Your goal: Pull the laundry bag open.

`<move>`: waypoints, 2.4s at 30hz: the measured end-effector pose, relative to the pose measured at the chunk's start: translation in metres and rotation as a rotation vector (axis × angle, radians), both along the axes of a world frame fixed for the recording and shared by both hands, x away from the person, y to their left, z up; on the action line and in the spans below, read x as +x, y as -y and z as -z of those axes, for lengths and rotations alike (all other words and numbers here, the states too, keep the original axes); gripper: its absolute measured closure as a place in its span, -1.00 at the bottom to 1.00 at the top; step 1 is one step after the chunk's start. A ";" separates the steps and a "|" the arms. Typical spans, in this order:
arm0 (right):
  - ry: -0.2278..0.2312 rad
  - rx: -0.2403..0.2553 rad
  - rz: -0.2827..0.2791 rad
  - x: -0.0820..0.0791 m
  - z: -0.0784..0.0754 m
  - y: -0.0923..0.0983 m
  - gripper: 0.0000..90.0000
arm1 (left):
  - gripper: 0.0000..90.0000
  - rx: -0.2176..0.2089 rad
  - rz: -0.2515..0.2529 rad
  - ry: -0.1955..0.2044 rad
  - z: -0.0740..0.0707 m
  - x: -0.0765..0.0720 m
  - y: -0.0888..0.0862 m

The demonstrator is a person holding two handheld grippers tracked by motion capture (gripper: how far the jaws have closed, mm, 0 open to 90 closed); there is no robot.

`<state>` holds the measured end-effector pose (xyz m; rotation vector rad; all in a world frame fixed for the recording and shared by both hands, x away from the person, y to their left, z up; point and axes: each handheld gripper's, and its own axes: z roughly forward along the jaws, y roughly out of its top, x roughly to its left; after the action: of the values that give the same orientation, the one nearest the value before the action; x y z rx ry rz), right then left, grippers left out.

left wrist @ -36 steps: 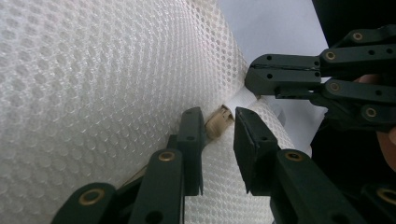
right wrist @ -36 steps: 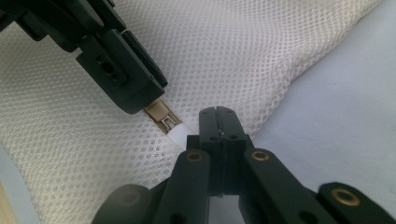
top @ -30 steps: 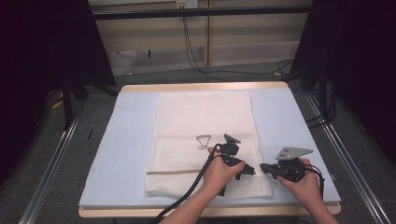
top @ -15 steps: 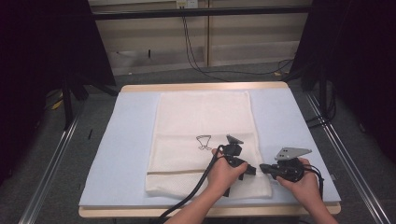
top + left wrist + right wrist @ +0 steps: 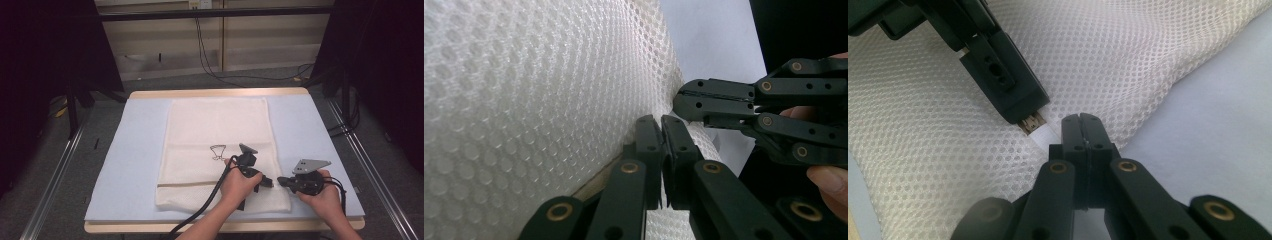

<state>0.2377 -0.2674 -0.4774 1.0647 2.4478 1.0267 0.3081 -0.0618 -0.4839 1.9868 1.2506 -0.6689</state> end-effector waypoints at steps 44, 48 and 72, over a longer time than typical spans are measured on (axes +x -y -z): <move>0.001 0.023 -0.003 0.000 0.002 0.002 1.00 | 0.94 0.027 0.014 0.010 -0.011 0.008 -0.040; 0.001 0.026 -0.004 0.000 0.002 0.003 1.00 | 0.94 0.022 0.009 -0.003 -0.011 0.008 -0.044; 0.000 0.024 -0.003 0.000 0.002 0.002 1.00 | 0.95 0.016 -0.033 -0.007 -0.013 0.008 -0.082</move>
<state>0.2380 -0.2697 -0.4791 1.0689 2.4436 1.0589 0.3165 0.0205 -0.4714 1.9739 1.2931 -0.6520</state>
